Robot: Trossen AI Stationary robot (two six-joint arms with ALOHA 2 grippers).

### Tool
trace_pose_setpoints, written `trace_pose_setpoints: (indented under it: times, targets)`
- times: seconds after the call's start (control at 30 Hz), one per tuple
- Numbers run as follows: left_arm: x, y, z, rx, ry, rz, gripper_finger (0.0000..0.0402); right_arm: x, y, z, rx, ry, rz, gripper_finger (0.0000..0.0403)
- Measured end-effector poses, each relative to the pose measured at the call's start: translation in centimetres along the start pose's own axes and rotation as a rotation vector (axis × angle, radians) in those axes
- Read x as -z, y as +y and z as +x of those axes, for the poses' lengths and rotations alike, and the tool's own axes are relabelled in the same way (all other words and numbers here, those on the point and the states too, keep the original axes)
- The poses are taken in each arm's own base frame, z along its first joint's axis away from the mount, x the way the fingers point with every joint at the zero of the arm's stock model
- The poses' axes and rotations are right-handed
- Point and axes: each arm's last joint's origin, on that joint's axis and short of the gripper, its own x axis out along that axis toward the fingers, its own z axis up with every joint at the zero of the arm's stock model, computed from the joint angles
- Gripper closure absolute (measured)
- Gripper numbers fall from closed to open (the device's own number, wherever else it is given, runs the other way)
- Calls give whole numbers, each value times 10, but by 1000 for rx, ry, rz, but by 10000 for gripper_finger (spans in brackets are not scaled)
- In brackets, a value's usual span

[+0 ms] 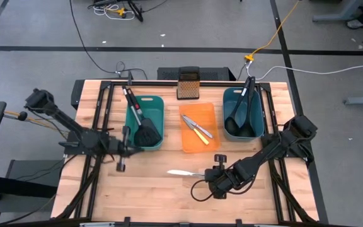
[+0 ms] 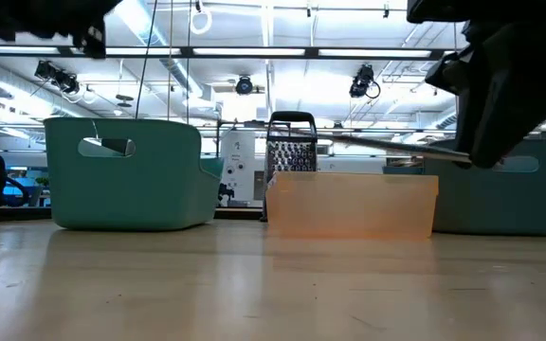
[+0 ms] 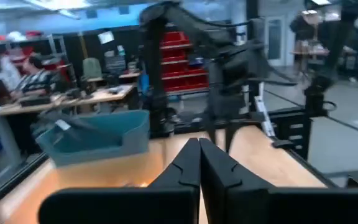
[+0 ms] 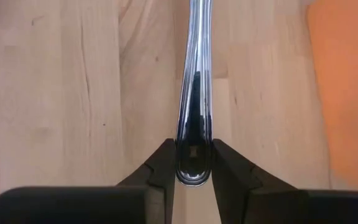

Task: Pick & Place Kitchen Items
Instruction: Put the silver knife into the orange bin

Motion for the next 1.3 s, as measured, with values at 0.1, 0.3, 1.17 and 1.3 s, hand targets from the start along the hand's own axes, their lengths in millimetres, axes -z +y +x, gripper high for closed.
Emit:
trace_pose_setpoints:
  times: [0.1, 0.3, 1.17, 1.3]
  targets:
    - [9, 18, -12, -65, 24, -46, 400, -1, -2, -5, 19, -24, 6, 324]
    - [27, 31, -23, -100, 35, -92, 400, -6, -13, -30, 53, -123, 34, 324]
    - [37, 33, -26, -111, 62, -56, 388, 92, -132, -146, 60, -985, 140, 324]
    - [37, 33, -26, -111, 61, -56, 392, 119, -146, -131, 49, -1067, 182, 324]
